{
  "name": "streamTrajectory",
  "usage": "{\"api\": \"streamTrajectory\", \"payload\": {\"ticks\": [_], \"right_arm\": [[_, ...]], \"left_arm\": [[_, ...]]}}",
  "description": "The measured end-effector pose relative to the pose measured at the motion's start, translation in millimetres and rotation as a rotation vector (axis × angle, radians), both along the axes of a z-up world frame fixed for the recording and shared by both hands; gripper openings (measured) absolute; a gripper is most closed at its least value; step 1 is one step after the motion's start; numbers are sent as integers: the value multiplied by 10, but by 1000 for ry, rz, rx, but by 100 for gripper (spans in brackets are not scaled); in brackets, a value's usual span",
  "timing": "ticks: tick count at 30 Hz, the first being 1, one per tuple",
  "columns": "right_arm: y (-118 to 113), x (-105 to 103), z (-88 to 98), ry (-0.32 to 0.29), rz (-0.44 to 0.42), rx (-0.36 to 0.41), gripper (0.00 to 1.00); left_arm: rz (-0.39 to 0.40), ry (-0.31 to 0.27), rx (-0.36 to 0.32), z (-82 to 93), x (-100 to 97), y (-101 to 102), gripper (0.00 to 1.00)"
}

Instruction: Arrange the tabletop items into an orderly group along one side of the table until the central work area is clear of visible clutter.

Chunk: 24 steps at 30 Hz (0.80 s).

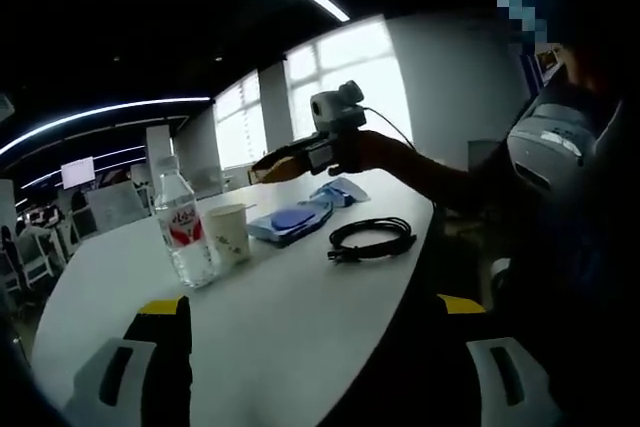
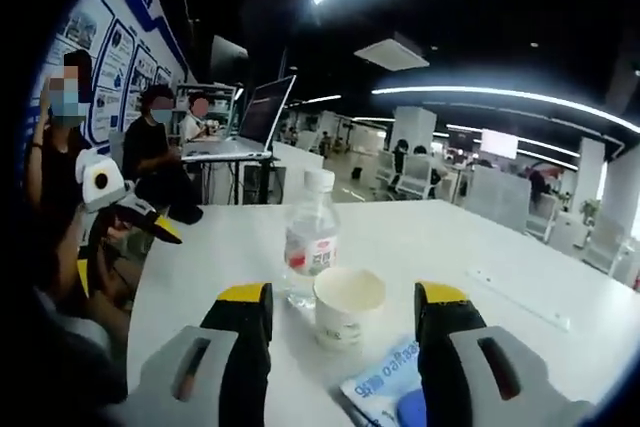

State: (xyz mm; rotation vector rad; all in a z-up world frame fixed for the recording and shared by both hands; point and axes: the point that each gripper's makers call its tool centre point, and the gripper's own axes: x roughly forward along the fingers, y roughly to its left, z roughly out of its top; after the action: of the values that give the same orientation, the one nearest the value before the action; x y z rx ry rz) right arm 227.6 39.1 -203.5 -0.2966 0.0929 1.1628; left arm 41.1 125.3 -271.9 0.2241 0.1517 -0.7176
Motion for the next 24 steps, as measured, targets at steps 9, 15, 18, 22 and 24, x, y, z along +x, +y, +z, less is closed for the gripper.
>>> {"api": "streamTrajectory", "payload": {"ticks": [9,15,18,22,24], "right_arm": [[-10,-127,-43,-5,16,-18,80],[-35,-159,-61,-28,1,-31,90],[-48,-166,-86,-18,0,-29,91],[-85,-166,-142,-14,-16,-54,97],[-101,-161,-154,-7,-26,-60,100]], "left_arm": [[-12,-11,-4,32,-13,-42,100],[-37,-47,-30,106,-38,-102,100],[-26,-47,-39,115,-29,-85,100],[-3,-32,-34,89,-8,-40,100],[5,-26,-35,83,-1,-18,100]]}}
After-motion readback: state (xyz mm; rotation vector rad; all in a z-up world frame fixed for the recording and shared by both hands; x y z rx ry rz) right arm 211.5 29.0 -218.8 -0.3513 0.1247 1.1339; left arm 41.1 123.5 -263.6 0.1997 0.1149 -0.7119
